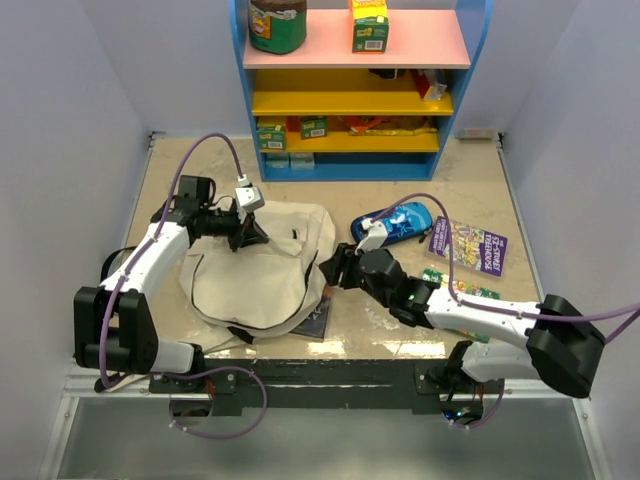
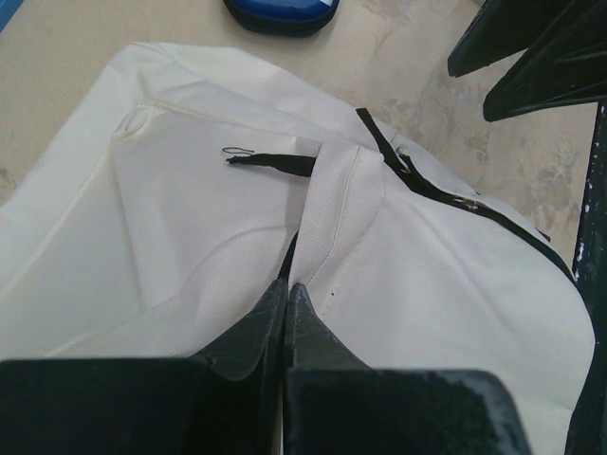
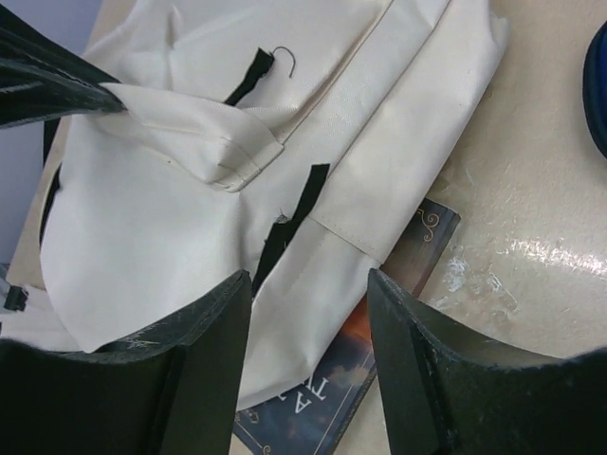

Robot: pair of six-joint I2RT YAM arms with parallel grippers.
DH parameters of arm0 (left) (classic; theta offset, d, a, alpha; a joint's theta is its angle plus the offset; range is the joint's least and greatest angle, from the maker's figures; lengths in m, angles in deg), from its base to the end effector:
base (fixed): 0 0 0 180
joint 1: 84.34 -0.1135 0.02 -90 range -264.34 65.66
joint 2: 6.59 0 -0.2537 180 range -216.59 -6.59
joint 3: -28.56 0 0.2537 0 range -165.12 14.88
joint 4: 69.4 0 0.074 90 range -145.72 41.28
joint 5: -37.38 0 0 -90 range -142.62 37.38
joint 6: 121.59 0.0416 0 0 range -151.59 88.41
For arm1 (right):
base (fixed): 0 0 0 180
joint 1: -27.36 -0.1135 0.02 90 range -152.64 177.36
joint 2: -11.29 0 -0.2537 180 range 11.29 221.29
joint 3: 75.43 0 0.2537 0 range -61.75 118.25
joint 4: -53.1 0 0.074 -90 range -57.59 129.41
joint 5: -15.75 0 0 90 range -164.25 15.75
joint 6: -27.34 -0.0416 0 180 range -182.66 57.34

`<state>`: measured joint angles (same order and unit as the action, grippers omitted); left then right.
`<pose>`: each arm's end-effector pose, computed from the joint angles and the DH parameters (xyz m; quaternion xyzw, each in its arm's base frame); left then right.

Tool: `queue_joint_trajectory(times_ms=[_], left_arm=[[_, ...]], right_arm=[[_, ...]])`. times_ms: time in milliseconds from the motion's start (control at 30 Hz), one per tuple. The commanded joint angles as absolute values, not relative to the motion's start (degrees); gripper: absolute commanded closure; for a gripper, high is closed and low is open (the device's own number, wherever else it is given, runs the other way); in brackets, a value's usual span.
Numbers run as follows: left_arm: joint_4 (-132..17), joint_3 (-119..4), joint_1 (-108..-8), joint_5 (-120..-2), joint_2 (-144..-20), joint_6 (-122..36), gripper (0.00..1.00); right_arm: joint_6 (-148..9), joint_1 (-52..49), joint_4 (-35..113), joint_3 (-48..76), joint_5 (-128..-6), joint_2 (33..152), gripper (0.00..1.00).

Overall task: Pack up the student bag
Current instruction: Unzip the student bag at the center of the board.

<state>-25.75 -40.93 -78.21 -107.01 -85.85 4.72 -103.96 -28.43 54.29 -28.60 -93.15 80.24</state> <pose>0.2761 -0.0637 0.2408 0.4394 0.7353 -0.3463 0.3825 0.1628 0.2155 0.2142 -0.0101 0.8179 0.3296 0.4716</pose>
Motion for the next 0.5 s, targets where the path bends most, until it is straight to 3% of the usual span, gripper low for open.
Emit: queue_joint_trajectory(times_ms=[0,200,467], left_arm=[[-27.33,-41.46,-78.1,-109.84,-83.67,6.2,1.0],[-27.77,-40.93,-78.01,-109.92,-83.76,6.2,1.0],[-27.77,-40.76,-78.1,-110.01,-83.85,6.11,1.0]], right_arm=[[-102.12,-28.1,59.71,-26.94,-88.68,82.48,0.47],[-101.86,-28.1,63.75,-26.06,-85.07,85.29,0.62],[-101.42,-28.1,66.66,-25.63,-83.92,88.72,0.57]])
